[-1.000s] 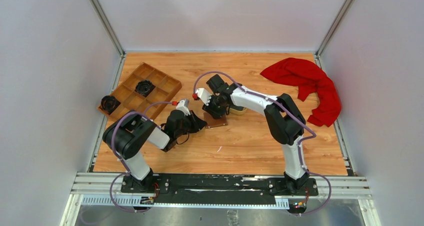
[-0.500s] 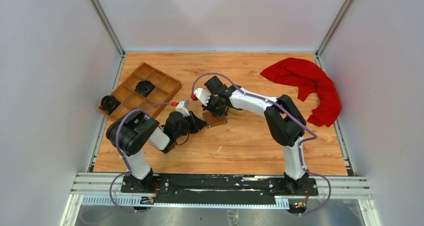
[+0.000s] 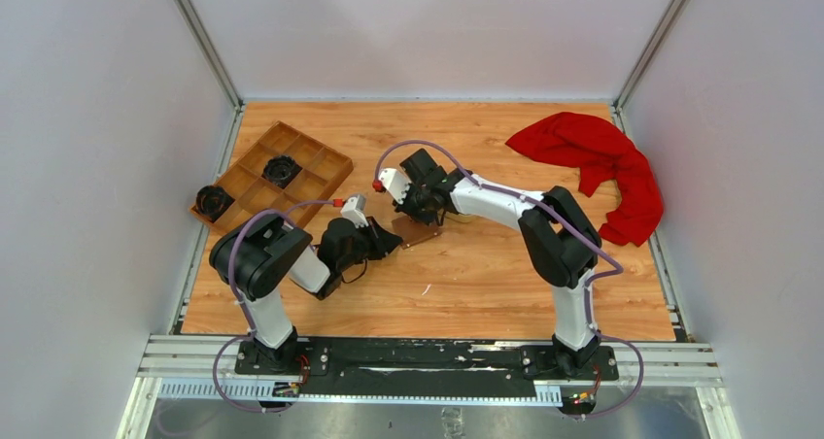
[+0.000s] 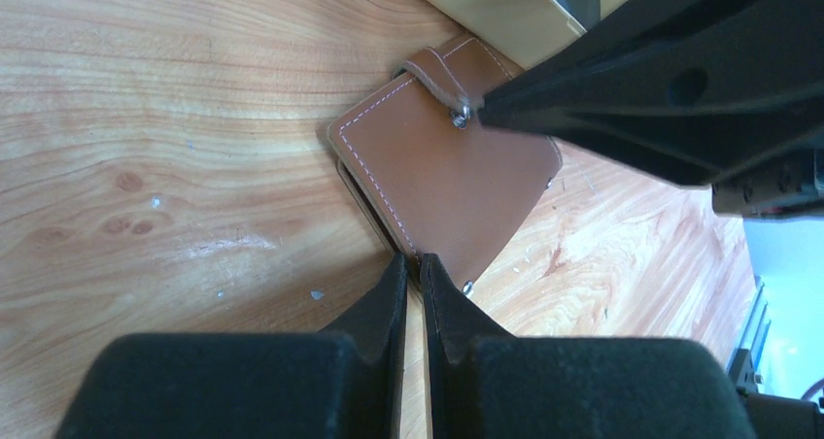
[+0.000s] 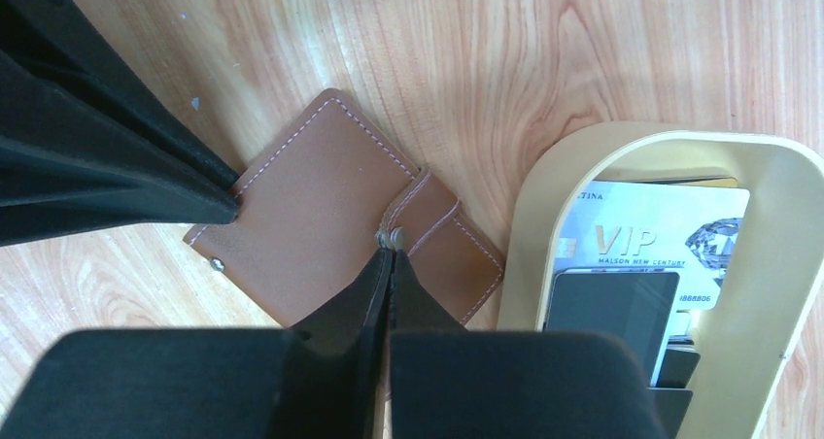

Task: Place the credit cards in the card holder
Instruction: Open the card holder at the center of the board.

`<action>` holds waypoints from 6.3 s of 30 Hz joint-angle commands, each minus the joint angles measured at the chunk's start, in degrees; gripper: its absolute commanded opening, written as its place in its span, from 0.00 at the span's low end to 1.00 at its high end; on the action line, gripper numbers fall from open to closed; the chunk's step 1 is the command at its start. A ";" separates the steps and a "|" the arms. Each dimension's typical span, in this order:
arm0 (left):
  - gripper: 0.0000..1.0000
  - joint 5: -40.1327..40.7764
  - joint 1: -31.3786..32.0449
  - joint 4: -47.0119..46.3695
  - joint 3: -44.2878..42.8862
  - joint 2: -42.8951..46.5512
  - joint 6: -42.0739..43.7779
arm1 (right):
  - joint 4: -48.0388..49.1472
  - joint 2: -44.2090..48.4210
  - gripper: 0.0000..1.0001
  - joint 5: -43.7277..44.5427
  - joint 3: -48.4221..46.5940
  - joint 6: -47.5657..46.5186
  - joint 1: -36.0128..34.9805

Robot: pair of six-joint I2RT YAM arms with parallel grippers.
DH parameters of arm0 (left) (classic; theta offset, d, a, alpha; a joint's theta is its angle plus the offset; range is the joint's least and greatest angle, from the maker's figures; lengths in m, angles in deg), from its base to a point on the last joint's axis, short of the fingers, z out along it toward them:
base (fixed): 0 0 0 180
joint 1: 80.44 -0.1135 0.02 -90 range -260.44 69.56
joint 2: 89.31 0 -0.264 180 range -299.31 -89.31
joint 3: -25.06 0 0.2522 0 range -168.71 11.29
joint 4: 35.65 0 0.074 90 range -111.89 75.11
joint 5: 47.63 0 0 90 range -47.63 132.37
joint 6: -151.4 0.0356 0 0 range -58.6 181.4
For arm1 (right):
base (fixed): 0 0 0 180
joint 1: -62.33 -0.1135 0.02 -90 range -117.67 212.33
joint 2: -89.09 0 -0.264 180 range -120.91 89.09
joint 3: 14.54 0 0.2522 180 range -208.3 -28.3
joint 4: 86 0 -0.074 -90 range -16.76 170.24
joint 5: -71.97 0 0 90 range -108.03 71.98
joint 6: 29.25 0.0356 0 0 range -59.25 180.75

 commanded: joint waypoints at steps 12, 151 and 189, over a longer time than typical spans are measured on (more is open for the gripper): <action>0.00 -2.42 0.38 20.18 6.74 -0.90 4.57 | 6.02 4.96 0.00 -4.88 0.71 -0.83 2.65; 0.00 13.37 26.00 37.34 -9.13 27.37 28.85 | -17.77 34.72 0.33 -54.48 29.60 -28.87 21.68; 0.00 8.29 26.02 37.14 -8.40 29.34 28.30 | 7.50 34.27 0.68 -20.08 42.24 -32.50 12.38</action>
